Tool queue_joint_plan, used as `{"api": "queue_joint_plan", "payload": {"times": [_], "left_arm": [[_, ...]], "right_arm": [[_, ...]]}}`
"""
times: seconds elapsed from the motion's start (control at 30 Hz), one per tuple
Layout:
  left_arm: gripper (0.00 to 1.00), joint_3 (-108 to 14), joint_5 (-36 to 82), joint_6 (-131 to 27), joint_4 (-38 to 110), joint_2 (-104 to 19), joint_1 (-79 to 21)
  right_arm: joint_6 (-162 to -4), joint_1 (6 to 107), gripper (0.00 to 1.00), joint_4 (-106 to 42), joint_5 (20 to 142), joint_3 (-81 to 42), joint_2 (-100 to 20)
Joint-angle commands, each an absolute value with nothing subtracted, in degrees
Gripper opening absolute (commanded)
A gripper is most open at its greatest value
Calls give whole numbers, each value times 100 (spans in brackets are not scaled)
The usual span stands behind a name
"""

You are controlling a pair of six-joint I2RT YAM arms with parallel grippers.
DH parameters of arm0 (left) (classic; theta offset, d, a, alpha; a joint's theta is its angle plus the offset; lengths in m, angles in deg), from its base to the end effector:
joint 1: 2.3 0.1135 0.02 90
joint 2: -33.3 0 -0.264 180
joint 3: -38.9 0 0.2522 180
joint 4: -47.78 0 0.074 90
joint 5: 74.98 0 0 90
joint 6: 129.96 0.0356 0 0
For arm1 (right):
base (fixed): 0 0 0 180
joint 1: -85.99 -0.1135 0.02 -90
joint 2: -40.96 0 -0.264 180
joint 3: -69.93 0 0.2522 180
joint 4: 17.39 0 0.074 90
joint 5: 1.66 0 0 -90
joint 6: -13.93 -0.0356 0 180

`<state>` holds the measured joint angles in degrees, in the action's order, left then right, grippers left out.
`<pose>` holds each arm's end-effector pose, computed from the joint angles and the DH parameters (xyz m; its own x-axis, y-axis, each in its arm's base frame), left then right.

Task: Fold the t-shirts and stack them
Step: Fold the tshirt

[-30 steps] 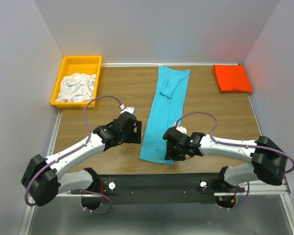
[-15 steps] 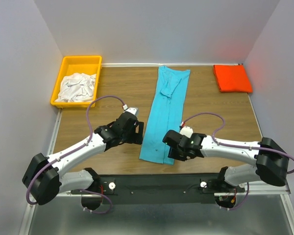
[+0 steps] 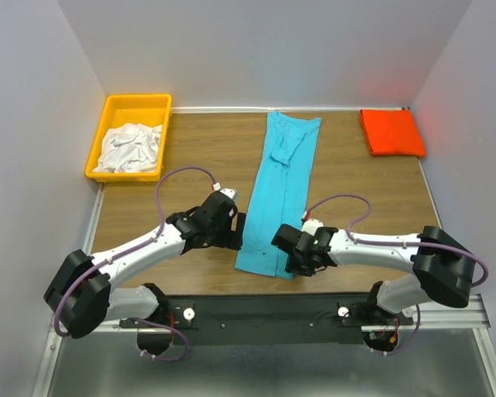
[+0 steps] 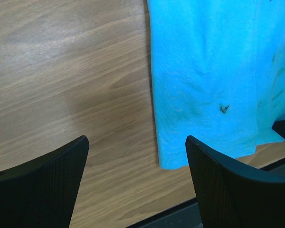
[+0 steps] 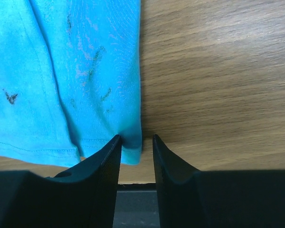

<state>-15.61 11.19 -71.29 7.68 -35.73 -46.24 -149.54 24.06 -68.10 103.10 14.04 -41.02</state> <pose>0.1695 -0.1600 0.2075 -0.8470 0.0957 -0.5229 0.2623 0.9308 -0.2545 0.1183 0.2026 0.1584 -0.9221 0.2410 -0.3028 0.2042 0.9676 0.1483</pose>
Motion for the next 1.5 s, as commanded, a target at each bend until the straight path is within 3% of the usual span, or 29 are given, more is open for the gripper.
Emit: {"api": "queue_joint_plan", "payload": {"times": [0.0, 0.1, 0.27, 0.37, 0.6, 1.23, 1.43, 1.47], "left_arm": [[90, -1450, 1458, -7116, 836, -3692, -4624], [90, -1415, 1659, -7107, 810, -3771, -4650], [89, -1362, 2064, -7177, 766, -3868, -4765], [83, -1371, 2082, -7248, 739, -3947, -4879], [49, -1538, 2161, -7415, 616, -4307, -5160], [50, -1793, 1775, -7977, 344, -5037, -5951], [44, -1731, 1669, -8074, 282, -5107, -5951], [38, -1740, 1669, -8074, 291, -5125, -5960]], "right_arm": [[-14824, 2350, 37, -6842, 10082, 1688, -4333], [-14656, 2359, 33, -6851, 9941, 1697, -4210], [-14489, 2359, 18, -6877, 9669, 1855, -3929], [-14454, 2359, 11, -6903, 9607, 1969, -3850], [-14173, 2359, 10, -6903, 9704, 1865, -3920], [-13777, 2359, 10, -6912, 9791, 1882, -3990], [-13733, 2350, 10, -6912, 9800, 1934, -3929], [-13724, 2359, 10, -6912, 9800, 1934, -3903]]}}
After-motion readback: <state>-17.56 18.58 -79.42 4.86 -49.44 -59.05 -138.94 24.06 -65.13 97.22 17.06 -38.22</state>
